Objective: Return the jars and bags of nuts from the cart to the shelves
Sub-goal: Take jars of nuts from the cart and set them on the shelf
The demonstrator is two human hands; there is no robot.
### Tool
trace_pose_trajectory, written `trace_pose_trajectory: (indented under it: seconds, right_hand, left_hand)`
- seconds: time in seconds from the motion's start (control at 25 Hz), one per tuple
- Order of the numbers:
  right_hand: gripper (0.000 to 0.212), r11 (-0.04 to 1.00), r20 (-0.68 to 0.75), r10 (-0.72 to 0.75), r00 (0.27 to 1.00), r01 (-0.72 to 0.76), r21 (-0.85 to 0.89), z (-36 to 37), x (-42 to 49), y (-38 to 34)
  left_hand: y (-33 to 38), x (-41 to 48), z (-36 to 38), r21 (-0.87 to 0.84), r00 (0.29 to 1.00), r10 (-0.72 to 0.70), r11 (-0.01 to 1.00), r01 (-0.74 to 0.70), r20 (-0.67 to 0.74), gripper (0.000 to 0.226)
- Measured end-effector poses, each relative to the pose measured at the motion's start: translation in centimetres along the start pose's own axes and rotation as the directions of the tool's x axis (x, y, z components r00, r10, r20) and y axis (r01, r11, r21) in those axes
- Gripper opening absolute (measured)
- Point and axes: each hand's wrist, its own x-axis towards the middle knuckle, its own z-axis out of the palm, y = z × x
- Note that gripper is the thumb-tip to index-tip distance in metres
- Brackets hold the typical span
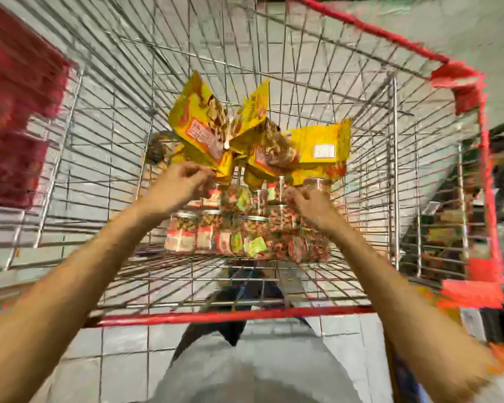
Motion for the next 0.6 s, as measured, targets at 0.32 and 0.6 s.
trace_pose_trajectory:
  seconds: [0.32,0.6]
  right_hand:
    - [0.037,0.966,0.105,0.253,0.962,-0.245,-0.083,11.3,15.2,3.9]
    - [0.037,0.903,0.006,0.421,0.907,-0.42,0.084,17.3,22.4,8.1]
  left_hand:
    - [-14.5,15.3,3.8,0.497,0.953,-0.301,0.831,0.249,0.026,0.022]
    - [-22.3,22.7,10.0,0.651,0.889,-0.052,0.701,-0.291,0.454,0.09]
